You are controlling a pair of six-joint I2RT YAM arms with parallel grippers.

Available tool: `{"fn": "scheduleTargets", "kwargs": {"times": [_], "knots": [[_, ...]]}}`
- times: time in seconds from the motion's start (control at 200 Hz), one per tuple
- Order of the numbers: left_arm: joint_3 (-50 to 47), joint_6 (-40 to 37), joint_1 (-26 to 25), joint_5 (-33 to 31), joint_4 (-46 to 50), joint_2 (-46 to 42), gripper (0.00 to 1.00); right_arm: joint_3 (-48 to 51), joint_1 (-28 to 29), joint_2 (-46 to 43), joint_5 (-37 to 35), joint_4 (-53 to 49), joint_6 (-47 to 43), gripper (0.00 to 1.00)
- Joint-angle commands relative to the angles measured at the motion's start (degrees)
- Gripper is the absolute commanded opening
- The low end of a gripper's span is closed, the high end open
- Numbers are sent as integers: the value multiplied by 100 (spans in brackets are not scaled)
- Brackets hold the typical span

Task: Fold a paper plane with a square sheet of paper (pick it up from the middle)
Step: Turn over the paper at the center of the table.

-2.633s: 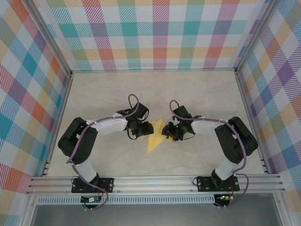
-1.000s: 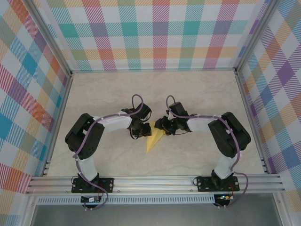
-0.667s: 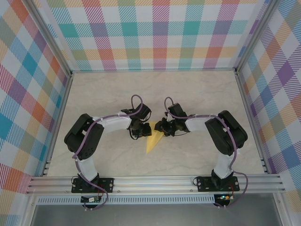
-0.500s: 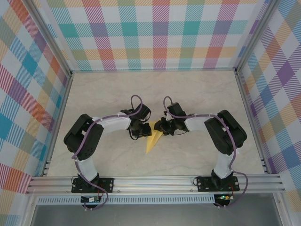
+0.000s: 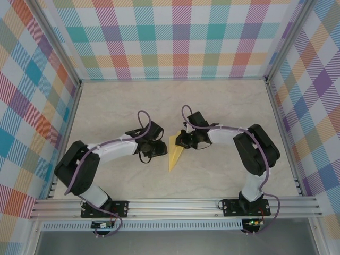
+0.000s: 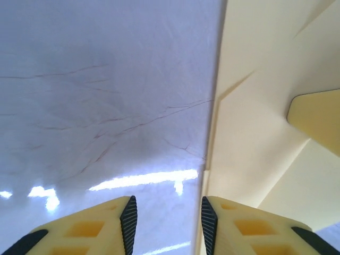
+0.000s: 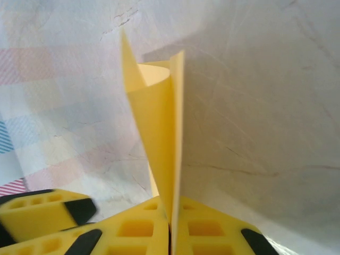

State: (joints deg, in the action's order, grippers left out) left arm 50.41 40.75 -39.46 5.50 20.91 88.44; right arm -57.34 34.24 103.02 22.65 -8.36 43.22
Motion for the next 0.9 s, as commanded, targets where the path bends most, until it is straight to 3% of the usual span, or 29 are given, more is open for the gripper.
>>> {"fn": "scheduleTargets", "kwargs": {"times": [0.0,0.225,0.39,0.62,0.895], "knots": [[-269,281,-48,-696,167,-671,41,-514,31,-540,-693,-1390,-816,8],[-950,693,50,-1686,608,-2011,48,-1839,47,-903,-3005,-4355,-1909,9],[-1410,1209,171,-2330,957,-2800,52,-2879,291,-359,-4901,-6033,-1937,9],[-1658,1630,246,-2741,1307,-3496,55,-3978,1021,1118,-5524,-6829,-1391,9],[-1736,1771,255,-2861,1547,-3900,57,-5825,1946,3151,-5399,-7396,-903,15]]}}
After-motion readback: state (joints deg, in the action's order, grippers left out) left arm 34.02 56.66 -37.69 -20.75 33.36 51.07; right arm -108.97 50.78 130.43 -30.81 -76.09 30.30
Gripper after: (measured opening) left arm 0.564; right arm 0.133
